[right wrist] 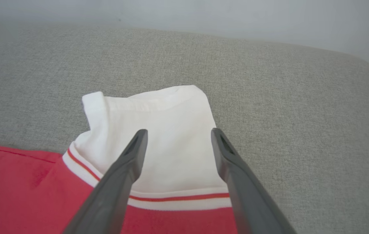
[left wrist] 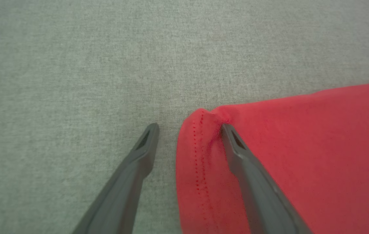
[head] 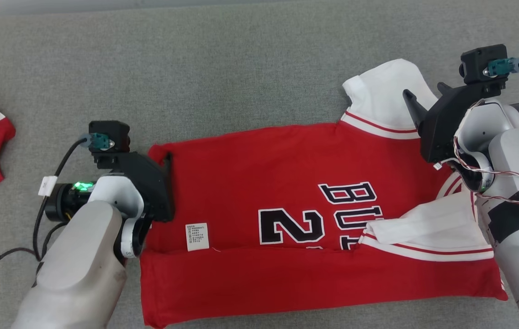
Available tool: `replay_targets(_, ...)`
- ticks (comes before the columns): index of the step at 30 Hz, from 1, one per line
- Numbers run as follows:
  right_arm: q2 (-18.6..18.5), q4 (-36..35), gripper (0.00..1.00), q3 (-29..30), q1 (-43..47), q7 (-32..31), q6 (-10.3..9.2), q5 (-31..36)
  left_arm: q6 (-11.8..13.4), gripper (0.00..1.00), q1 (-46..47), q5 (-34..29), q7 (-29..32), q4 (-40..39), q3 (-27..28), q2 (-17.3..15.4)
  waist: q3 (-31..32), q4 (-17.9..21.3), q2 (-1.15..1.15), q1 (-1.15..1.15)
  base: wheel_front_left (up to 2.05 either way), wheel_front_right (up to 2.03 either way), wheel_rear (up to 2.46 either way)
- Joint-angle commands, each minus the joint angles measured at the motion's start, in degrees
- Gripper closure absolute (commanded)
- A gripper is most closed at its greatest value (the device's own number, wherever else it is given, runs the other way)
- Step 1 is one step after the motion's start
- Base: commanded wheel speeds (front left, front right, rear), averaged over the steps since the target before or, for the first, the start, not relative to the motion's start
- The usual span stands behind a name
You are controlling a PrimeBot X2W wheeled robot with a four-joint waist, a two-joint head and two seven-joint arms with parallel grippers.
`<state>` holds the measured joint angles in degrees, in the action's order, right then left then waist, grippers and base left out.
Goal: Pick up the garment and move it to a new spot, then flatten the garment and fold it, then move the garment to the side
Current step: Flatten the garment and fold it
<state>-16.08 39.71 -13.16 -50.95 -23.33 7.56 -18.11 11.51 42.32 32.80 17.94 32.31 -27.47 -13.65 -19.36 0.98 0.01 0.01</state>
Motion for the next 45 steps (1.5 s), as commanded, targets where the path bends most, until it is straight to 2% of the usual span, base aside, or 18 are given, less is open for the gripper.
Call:
replay_targets(1, -0.75, 0.78, 0.0, -0.46, -1.03, 0.59, -0.15, -0.57, -0.43, 0.0, 0.29, 0.15, 0.3, 1.29, -0.61, 0.6, -1.24, -0.59, -0.01, -0.01, 0.0, 0.0, 0.0)
replay_targets(2, -1.0, 1.39, 0.0, -0.86, -1.32, 0.72, -0.15, -0.72, -0.71, 0.2, 0.31, 0.06, 0.37, 1.84, -0.94, 0.86, -1.43, -0.74, -0.01, -0.01, 0.0, 0.0, 0.0)
replay_targets(4, -1.4, 2.37, 0.0, -1.65, -1.99, 0.8, -0.15, -1.12, -0.84, 1.0, 0.48, -0.5, 0.47, 2.75, -1.76, 1.09, -1.91, -1.05, -0.01, -0.01, 0.0, 0.0, 0.0)
replay_targets(11, -3.31, 5.34, 0.0, -2.97, -5.3, 1.72, -0.15, -2.03, -0.85, 1.0, 1.21, -1.04, -0.59, 3.49, -2.56, 1.57, -3.75, -2.49, -0.01, -0.01, 0.0, 0.0, 0.0)
replay_targets(21, -5.41, 13.24, 0.0, -0.77, -11.32, 1.77, -0.15, 0.81, -1.42, 1.0, 2.16, -1.26, -2.0, 1.67, -4.05, 3.28, -6.64, -5.8, -0.01, -0.01, 0.0, 0.0, 0.0)
replay_targets(28, -4.72, 17.87, 0.0, 0.12, -12.99, 0.42, -0.15, 1.94, -1.34, 1.0, 2.58, -1.2, -2.32, 0.9, -4.45, 3.77, -7.77, -6.73, -0.01, -0.01, 0.0, 0.0, 0.0)
replay_targets(29, -4.52, 18.32, 0.06, 0.09, -12.99, 0.43, -0.15, 1.96, -1.32, 1.0, 2.6, -1.16, -2.43, 0.88, -4.48, 3.77, -7.84, -6.77, -0.01, -0.01, 0.0, 0.0, 0.0)
replay_targets(30, -4.4, 18.7, 0.27, 0.16, -12.96, 0.73, -0.15, 1.96, -1.28, 1.0, 2.64, -1.01, -2.59, 0.84, -4.41, 3.78, -7.88, -6.79, -0.01, -0.01, 0.0, 0.0, 0.0)
replay_targets(31, -4.47, 18.93, 1.0, 0.29, -12.92, 1.38, -0.15, 2.15, -1.16, 1.0, 2.68, -0.9, -2.84, 0.75, -4.25, 3.77, -7.87, -6.76, -0.01, -0.01, 0.0, 0.0, 0.0)
replay_targets(34, -5.29, 19.07, 1.0, 1.61, -13.57, 5.75, -0.15, 3.2, -0.75, 1.0, 2.61, -0.57, -5.32, 0.43, -3.3, 3.86, -7.58, -6.47, -0.01, -0.01, 0.0, 0.0, 0.0)
replay_targets(38, -4.25, 19.45, 1.0, 3.12, -13.85, 13.02, -0.15, 5.15, -0.3, 1.0, 2.64, -0.89, -9.35, 0.9, -2.26, 3.32, -6.13, -5.68, -0.01, -0.01, 0.0, 0.0, 0.0)
replay_targets(45, -4.15, 20.13, 1.0, 6.46, -12.07, 21.48, -0.15, 4.95, -0.25, 1.0, 2.2, -0.62, -14.65, 1.28, -1.49, 4.02, -2.48, -4.98, -0.01, -0.01, 0.0, 0.0, 0.0)
